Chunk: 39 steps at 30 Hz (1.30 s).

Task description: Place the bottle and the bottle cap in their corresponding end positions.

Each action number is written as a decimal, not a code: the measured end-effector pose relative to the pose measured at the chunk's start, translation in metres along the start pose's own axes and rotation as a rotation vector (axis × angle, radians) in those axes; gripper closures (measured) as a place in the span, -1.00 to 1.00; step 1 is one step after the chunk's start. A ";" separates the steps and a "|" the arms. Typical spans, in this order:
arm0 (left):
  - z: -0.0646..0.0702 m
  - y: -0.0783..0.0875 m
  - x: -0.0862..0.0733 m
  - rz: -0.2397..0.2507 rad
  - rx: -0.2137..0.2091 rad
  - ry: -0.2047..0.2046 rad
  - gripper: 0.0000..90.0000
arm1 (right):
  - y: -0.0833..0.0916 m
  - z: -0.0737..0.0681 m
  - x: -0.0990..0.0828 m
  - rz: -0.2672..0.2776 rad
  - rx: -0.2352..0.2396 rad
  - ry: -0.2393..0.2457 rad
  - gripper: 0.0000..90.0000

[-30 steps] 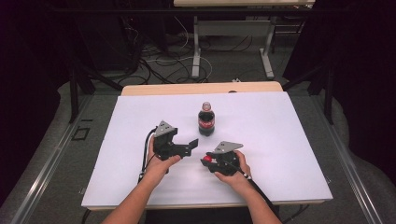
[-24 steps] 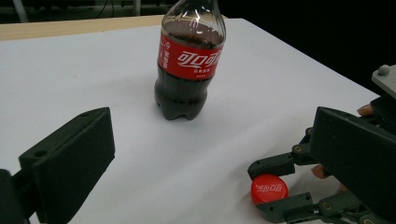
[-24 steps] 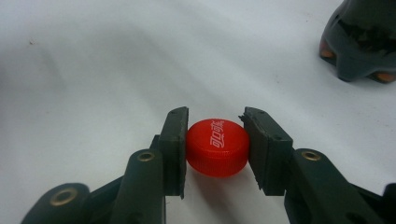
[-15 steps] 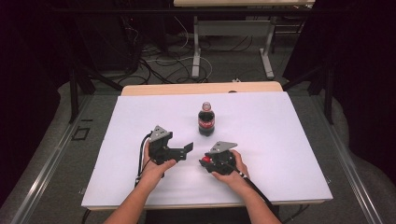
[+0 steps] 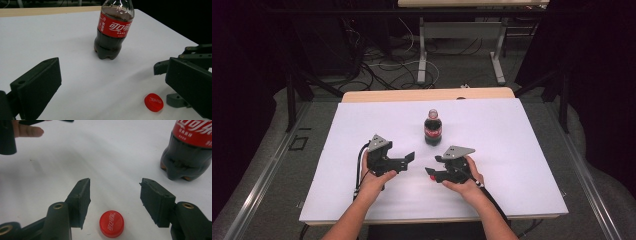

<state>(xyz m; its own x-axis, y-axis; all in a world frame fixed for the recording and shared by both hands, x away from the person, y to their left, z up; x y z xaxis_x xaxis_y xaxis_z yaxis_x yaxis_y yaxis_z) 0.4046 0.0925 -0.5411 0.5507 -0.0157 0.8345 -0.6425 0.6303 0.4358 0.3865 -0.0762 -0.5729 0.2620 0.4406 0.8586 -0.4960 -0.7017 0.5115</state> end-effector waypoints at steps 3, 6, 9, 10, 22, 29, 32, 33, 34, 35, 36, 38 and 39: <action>-0.002 0.004 0.001 -0.009 0.015 -0.016 -0.99 | 0.008 -0.001 0.007 -0.002 0.025 -0.009 -0.16; -0.004 0.009 0.001 -0.016 0.024 -0.022 -0.99 | 0.014 0.004 0.012 -0.008 0.000 -0.012 -0.42; -0.005 0.013 0.001 -0.017 0.032 -0.027 -0.99 | 0.025 0.019 0.017 0.015 -0.072 -0.053 -0.65; -0.006 0.016 0.001 -0.015 0.042 -0.027 -0.99 | 0.029 0.024 0.017 0.016 -0.101 -0.059 -0.69; -0.040 0.034 -0.006 -0.060 0.130 0.023 -0.99 | 0.079 0.073 -0.018 -0.049 -0.308 -0.187 -0.99; -0.064 0.040 -0.008 -0.060 0.194 0.049 -0.99 | 0.106 0.112 -0.052 -0.096 -0.440 -0.243 -1.00; -0.074 0.041 -0.011 -0.070 0.226 0.059 -0.99 | 0.118 0.125 -0.066 -0.126 -0.482 -0.266 -1.00; -0.078 0.041 -0.013 -0.080 0.240 0.053 -0.99 | 0.121 0.129 -0.070 -0.134 -0.494 -0.277 -1.00; -0.081 0.041 -0.014 -0.084 0.254 0.050 -0.99 | 0.124 0.132 -0.075 -0.144 -0.510 -0.282 -1.00; -0.084 0.042 -0.015 -0.092 0.260 0.052 -0.99 | 0.127 0.135 -0.079 -0.151 -0.524 -0.286 -1.00; -0.087 0.042 -0.015 -0.094 0.263 0.054 -0.99 | 0.129 0.139 -0.084 -0.156 -0.538 -0.285 -1.00; -0.092 0.043 -0.017 -0.092 0.278 0.060 -0.99 | 0.132 0.143 -0.092 -0.154 -0.563 -0.302 -1.00; -0.095 0.043 -0.018 -0.093 0.280 0.066 -0.99 | 0.134 0.146 -0.095 -0.149 -0.573 -0.305 -1.00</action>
<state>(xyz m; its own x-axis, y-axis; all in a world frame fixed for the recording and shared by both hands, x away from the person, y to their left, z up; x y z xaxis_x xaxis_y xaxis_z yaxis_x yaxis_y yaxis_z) 0.4177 0.1934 -0.5688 0.6417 -0.0074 0.7669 -0.7044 0.3898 0.5931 0.4158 -0.2937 -0.5813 0.5427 0.2729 0.7944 -0.7758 -0.1995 0.5986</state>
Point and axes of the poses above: each handheld gripper's, and its own axes: y roughly backward along the jaws, x roughly out of its top, z roughly to its right, the point moved 7 cm from there along -y, roughly forward along the jaws, and after that the axes turned 7 degrees about y, right-handed, at the moved point
